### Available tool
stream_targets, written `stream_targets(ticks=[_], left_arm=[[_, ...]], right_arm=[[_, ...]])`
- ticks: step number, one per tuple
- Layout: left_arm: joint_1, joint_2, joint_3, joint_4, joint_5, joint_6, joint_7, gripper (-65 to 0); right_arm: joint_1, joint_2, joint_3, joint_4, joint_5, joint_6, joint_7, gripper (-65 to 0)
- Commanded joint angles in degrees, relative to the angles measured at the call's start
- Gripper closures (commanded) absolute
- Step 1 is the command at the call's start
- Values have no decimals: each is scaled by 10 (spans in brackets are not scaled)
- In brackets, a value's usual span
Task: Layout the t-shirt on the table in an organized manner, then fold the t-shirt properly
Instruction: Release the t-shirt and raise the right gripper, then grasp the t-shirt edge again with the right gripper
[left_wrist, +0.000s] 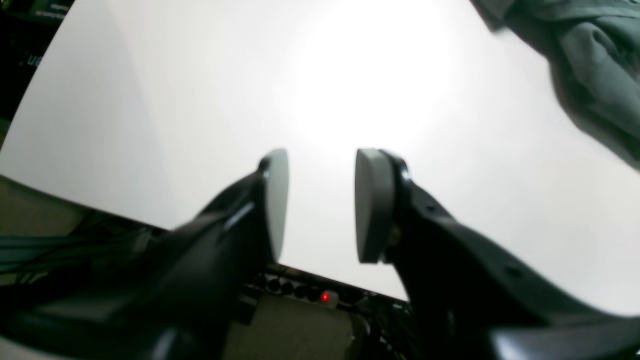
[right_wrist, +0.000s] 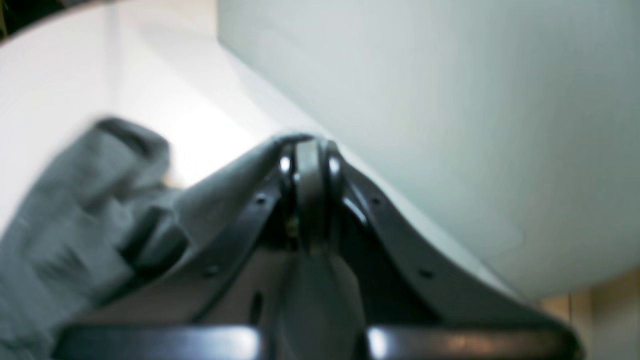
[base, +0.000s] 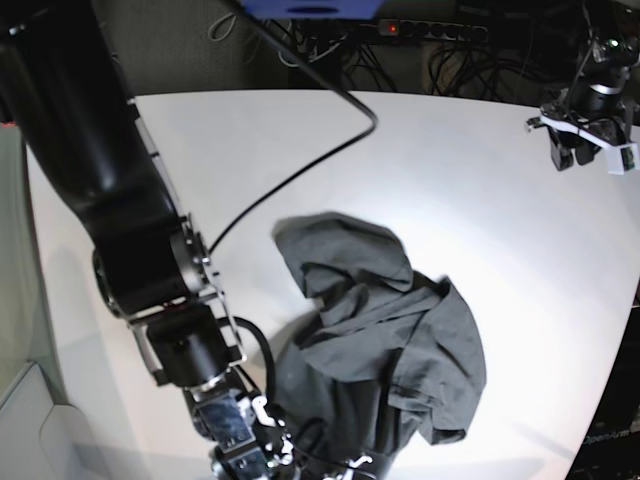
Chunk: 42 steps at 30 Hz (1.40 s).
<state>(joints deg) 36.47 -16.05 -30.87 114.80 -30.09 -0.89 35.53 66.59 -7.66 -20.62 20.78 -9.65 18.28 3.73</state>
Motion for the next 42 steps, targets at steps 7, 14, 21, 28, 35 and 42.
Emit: stream_targets(ticks=[7, 14, 21, 28, 35, 42], left_arm=[[14, -7, -5, 9, -1, 1, -16, -217], [19, -7, -5, 9, -1, 1, -18, -217], [20, -7, -5, 9, -1, 1, -18, -217], [17, -7, -5, 9, -1, 1, -18, -217], [16, -7, -5, 9, -1, 1, -18, -217], [15, -7, -5, 9, -1, 1, -18, -217]], right_arm=[[-33, -9, 10, 92, 10, -29, 24, -1], [-59, -1, 19, 87, 9, -85, 25, -187], [-86, 14, 64, 82, 8, -86, 19, -450], [-151, 32, 84, 84, 8, -83, -61, -454], [-279, 15, 81, 271, 10, -80, -134, -458], [-322, -5, 84, 344, 10, -34, -185, -456]])
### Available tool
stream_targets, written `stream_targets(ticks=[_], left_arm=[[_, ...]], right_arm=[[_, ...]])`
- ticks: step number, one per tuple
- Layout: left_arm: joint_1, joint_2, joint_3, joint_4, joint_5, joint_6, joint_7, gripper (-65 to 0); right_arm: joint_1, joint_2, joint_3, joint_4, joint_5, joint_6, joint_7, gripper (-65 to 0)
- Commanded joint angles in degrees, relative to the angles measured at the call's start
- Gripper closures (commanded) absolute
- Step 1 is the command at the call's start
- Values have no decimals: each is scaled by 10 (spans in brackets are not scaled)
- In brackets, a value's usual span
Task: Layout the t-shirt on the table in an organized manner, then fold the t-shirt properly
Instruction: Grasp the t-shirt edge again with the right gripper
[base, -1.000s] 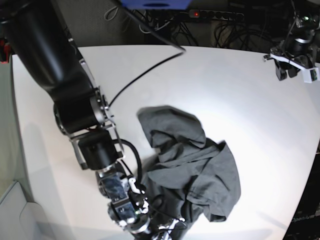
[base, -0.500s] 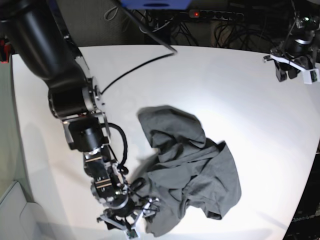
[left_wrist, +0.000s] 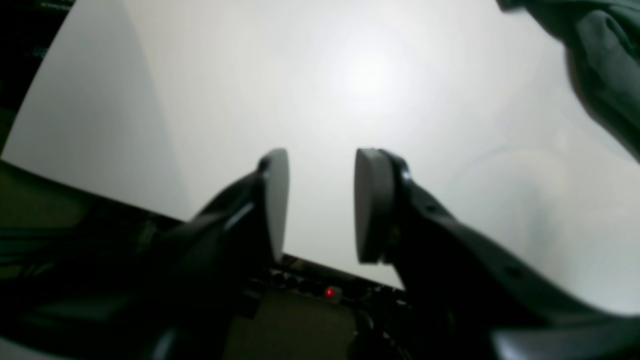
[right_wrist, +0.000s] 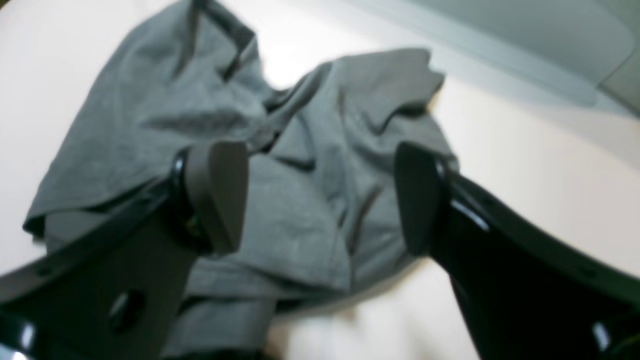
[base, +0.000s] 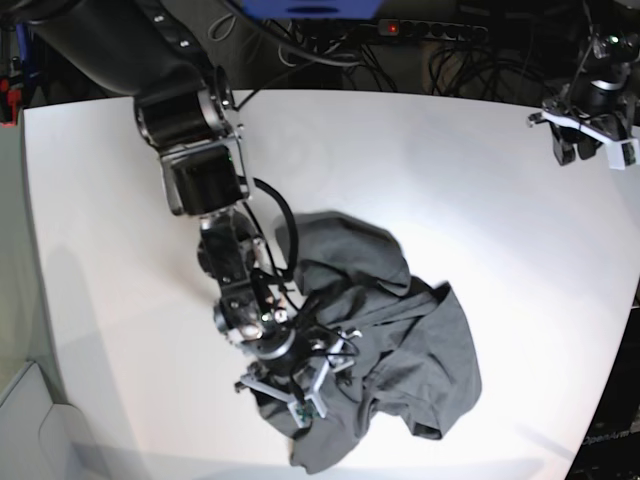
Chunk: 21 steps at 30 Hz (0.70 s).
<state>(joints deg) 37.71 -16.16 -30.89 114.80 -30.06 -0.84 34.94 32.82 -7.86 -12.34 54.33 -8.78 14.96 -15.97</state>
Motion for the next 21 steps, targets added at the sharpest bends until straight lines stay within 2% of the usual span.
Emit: stream_targets(ticks=[1, 8, 21], left_arm=[[2, -6, -4, 9, -1, 0, -12, -217], [3, -6, -4, 9, -1, 0, -12, -217], [2, -5, -4, 9, -1, 0, -12, -217]], right_arm=[[12, -3, 2, 8, 1, -1, 12, -456], [4, -2, 1, -30, 1, 0, 14, -456], [5, 21, 2, -72, 1, 0, 19, -455]])
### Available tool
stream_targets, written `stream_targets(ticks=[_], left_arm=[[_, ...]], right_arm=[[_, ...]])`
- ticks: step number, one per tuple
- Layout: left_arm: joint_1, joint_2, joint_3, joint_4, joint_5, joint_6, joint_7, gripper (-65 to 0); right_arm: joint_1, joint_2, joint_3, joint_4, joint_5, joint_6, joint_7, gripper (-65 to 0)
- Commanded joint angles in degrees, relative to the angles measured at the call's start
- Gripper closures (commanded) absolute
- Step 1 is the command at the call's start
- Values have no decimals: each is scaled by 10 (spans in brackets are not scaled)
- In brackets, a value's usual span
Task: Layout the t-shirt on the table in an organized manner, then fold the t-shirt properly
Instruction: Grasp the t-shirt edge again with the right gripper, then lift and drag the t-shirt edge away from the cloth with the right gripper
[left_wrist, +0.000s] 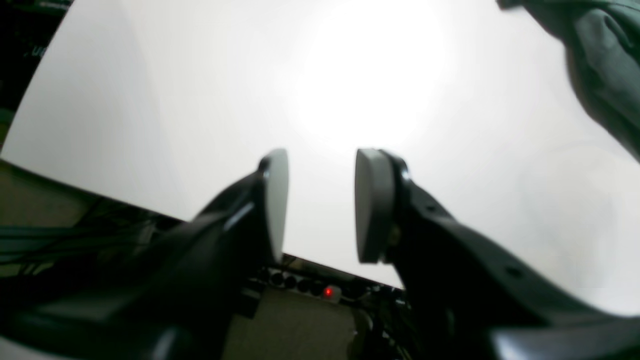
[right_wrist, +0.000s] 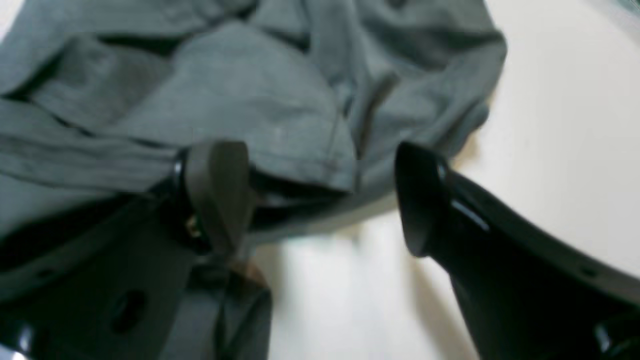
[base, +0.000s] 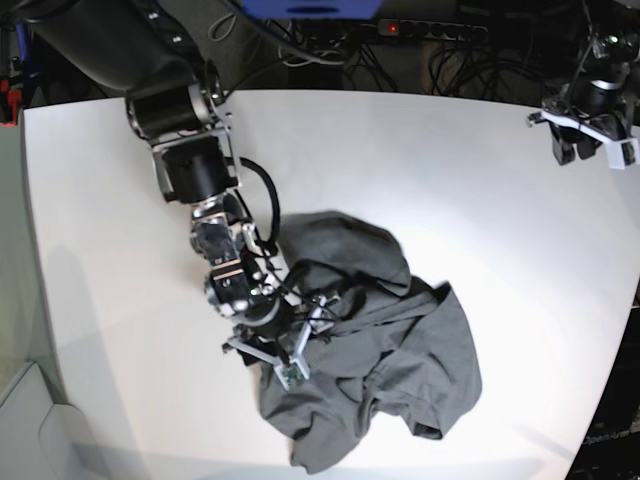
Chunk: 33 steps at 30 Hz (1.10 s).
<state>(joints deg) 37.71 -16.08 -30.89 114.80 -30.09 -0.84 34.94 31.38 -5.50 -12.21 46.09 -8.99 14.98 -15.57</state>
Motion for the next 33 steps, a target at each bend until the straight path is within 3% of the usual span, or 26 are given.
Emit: stream_targets(ticks=[1, 6, 17, 29, 33], left_arm=[[2, -6, -4, 9, -1, 0, -12, -217], [-9, -6, -1, 9, -1, 0, -12, -217], [-9, -6, -3, 8, -1, 0, -12, -217], [-9, -6, -4, 8, -1, 0, -12, -217], [-9, -6, -4, 8, -1, 0, -12, -217]], right_arm=[[18, -3, 0, 9, 3, 1, 15, -455], [17, -2, 0, -2, 3, 1, 17, -454], [35, -4, 0, -75, 3, 1, 91, -442], [73, -17, 0, -130, 4, 2, 123, -233], [73, -18, 0, -127, 4, 2, 120, -94]])
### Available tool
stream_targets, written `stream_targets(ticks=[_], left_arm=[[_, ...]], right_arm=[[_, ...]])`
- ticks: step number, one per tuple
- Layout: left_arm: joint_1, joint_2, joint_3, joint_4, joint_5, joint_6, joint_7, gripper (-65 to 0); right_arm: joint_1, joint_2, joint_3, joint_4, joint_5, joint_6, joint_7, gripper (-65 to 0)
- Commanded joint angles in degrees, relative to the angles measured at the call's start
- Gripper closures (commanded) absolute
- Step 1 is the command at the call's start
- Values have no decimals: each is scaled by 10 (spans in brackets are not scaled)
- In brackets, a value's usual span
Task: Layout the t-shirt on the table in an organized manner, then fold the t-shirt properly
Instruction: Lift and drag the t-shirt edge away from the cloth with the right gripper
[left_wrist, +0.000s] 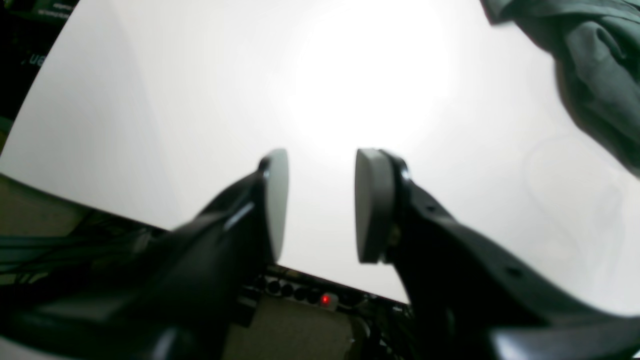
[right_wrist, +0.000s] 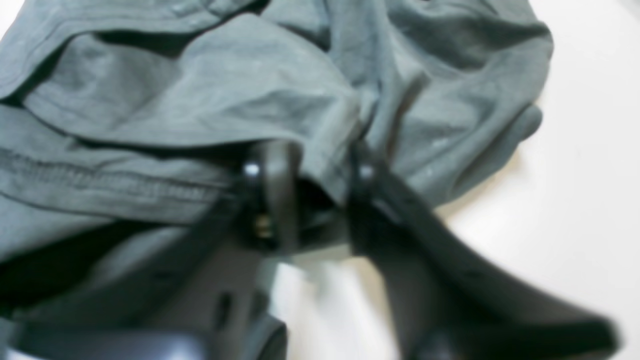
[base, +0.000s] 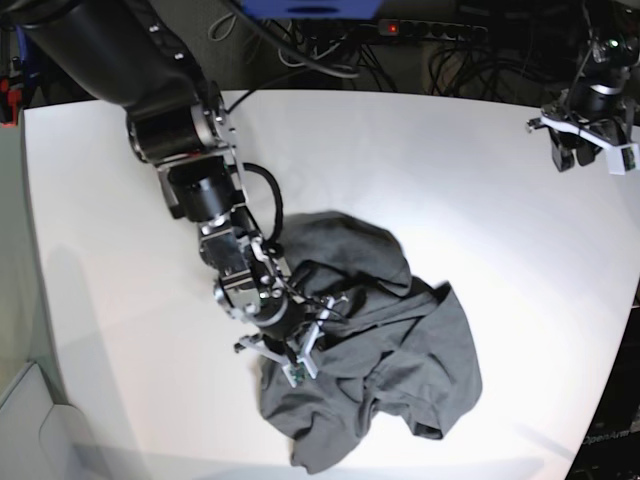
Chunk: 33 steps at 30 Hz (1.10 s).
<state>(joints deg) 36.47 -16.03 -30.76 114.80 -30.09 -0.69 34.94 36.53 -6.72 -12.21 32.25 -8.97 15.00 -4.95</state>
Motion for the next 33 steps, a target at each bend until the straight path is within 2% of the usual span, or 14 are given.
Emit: stream_targets(ticks=[1, 2, 6, 10, 13, 16, 20, 22, 25, 27, 33], left_arm=[[2, -6, -6, 8, -1, -1, -12, -217], [2, -6, -6, 8, -1, -1, -12, -217], [2, -7, -6, 8, -1, -1, -12, -217], [2, -10, -6, 8, -1, -1, -12, -217], [2, -12, -7, 8, 0, -1, -12, -217], [2, -12, -26, 8, -1, -1, -11, -218], [2, -13, -44, 8, -1, -1, -11, -219], [2, -13, -59, 8, -1, -11, -9, -220], [2, -10, -87, 8, -1, -65, -7, -219], [2, -6, -110, 8, 0, -88, -7, -218], [3, -6, -136, 8, 0, -102, -6, -218]], right_arm=[[22, -10, 0, 12, 4, 2, 12, -48], [23, -15, 0, 16, 4, 2, 10, 0], [-15, -23, -2, 122, 4, 3, -32, 0], [-73, -23, -15, 293, 4, 54, -102, 0], [-116, -23, -93, 422, 11, 62, -164, 0], [-161, -23, -183, 557, 45, 64, -223, 0], [-207, -23, -266, 668, 55, 65, -281, 0], [-232, -23, -303, 692, 54, 66, -285, 0], [-268, -23, -342, 698, 54, 67, -284, 0], [-286, -23, -379, 695, 52, 67, -284, 0], [-317, -23, -425, 694, 51, 66, -283, 0]])
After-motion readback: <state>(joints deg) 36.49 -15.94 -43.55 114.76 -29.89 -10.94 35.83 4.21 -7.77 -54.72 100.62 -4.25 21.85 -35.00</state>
